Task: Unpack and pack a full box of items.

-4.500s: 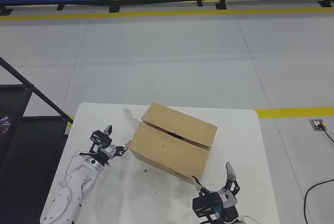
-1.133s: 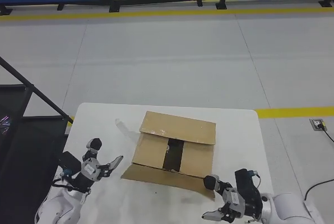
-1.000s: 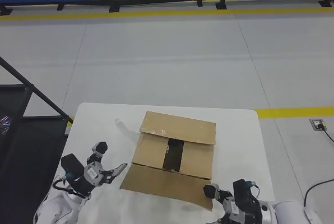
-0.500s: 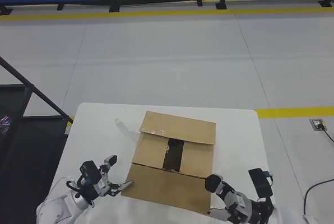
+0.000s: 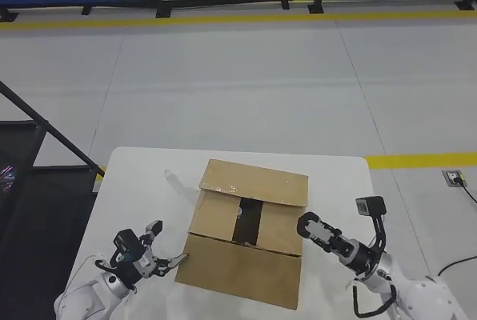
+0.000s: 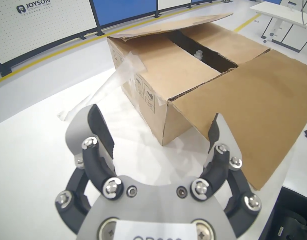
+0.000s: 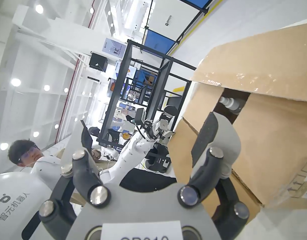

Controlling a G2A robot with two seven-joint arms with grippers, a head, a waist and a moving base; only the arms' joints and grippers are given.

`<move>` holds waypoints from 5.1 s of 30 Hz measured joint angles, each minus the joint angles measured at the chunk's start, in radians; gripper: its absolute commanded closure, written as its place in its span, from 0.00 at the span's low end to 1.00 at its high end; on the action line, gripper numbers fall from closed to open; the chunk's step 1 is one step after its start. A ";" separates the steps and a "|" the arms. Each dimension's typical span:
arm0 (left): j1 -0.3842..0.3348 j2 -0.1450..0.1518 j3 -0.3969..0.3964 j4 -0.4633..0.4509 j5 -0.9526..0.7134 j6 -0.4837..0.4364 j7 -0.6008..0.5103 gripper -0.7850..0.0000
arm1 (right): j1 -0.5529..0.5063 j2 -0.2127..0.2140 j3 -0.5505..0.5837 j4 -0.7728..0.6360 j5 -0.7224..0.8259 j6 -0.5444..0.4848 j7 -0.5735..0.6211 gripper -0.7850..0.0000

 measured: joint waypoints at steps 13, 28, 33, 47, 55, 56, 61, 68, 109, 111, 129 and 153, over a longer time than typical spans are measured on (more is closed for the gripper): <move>0.009 0.002 0.015 -0.026 0.017 0.028 -0.015 0.00 | 0.080 -0.013 -0.071 0.148 0.116 0.229 -0.053 0.00; 0.009 0.010 0.018 -0.010 0.013 0.032 -0.003 0.00 | 0.308 -0.060 -0.192 0.348 0.261 0.223 -0.211 0.00; 0.008 0.013 0.019 -0.007 0.009 0.031 -0.002 0.00 | 0.411 -0.080 -0.250 0.369 0.170 0.220 -0.340 0.00; 0.011 0.019 0.021 0.003 0.000 0.037 -0.001 0.00 | 0.817 -0.195 -0.505 0.826 0.025 0.311 -0.617 0.00; 0.014 0.022 0.023 -0.002 -0.001 0.038 -0.003 0.00 | 0.917 -0.250 -0.551 1.077 0.088 0.285 -0.606 0.00; 0.014 0.023 0.025 -0.002 0.000 0.038 -0.003 0.00 | 0.923 -0.254 -0.551 1.093 0.092 0.285 -0.602 0.00; 0.012 0.023 0.037 -0.006 0.015 0.054 -0.004 0.00 | 0.923 -0.263 -0.523 1.108 0.149 0.207 -0.541 0.00; 0.039 0.026 -0.012 -0.019 -0.051 0.094 0.057 0.00 | 0.787 -0.217 -0.420 0.863 0.195 0.147 -0.258 0.00; -0.170 -0.029 0.263 0.193 -0.001 0.309 0.041 0.00 | 0.563 -0.165 -0.398 0.532 0.013 0.441 0.010 0.00; -0.164 -0.028 0.266 0.186 0.010 0.303 0.047 0.00 | 0.580 -0.168 -0.410 0.552 0.007 0.443 0.020 0.00; -0.041 -0.013 0.168 0.056 -0.015 0.336 0.087 0.00 | 0.718 -0.216 -0.479 0.806 0.182 0.334 0.181 0.00; 0.050 -0.016 0.196 -0.204 0.091 0.455 0.006 0.00 | 0.631 -0.243 -0.503 0.560 0.340 0.248 0.177 0.00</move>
